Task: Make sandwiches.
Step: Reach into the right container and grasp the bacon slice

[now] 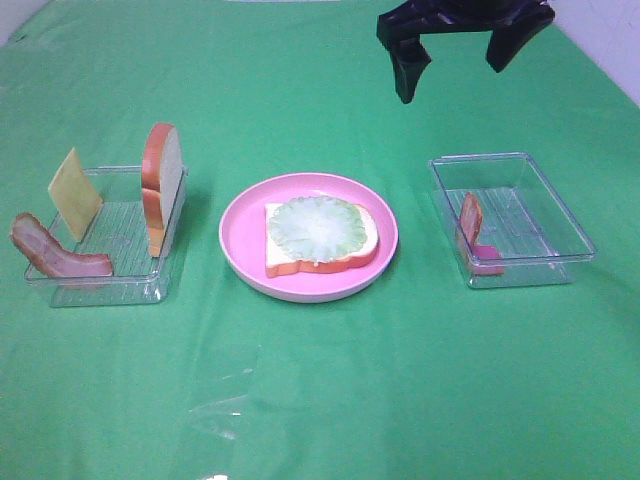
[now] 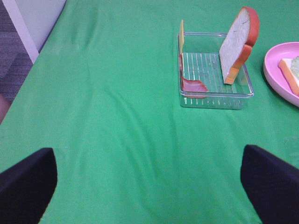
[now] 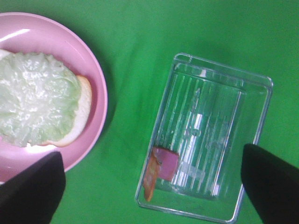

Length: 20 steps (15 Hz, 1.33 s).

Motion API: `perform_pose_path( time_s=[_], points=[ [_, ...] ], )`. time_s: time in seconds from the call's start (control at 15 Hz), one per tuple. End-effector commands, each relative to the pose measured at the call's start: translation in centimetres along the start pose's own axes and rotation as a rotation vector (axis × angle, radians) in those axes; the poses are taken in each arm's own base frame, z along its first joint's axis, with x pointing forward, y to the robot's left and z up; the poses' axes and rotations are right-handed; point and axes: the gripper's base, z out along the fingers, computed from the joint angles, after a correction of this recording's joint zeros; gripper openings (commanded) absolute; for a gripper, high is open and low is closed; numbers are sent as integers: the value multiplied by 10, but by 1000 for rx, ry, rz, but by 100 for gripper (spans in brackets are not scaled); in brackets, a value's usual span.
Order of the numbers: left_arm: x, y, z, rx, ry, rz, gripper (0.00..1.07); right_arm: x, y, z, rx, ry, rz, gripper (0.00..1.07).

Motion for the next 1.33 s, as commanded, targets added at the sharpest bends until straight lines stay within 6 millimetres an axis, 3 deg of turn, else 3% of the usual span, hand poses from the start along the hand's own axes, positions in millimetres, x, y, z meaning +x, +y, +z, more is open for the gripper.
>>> perform_pose_path(
  time_s=[0.07,0.47,0.53,0.67,1.13,1.2,1.33],
  points=[
    [0,0,0,-4,-4,2,100,22,-9,10,14,170,35,98],
    [0,0,0,-4,-4,2,100,48,1,62,5,251,34,98],
    [0,0,0,-4,-4,2,100,58,7,89,-5,249,51,98],
    [0,0,0,-4,-4,2,100,64,11,110,-7,261,56,98],
    [0,0,0,-4,-4,2,100,62,11,118,14,230,109,96],
    [0,0,0,-4,-4,2,100,62,11,118,17,229,107,92],
    [0,0,0,-4,-4,2,100,61,11,119,16,219,106,71]
  ],
)
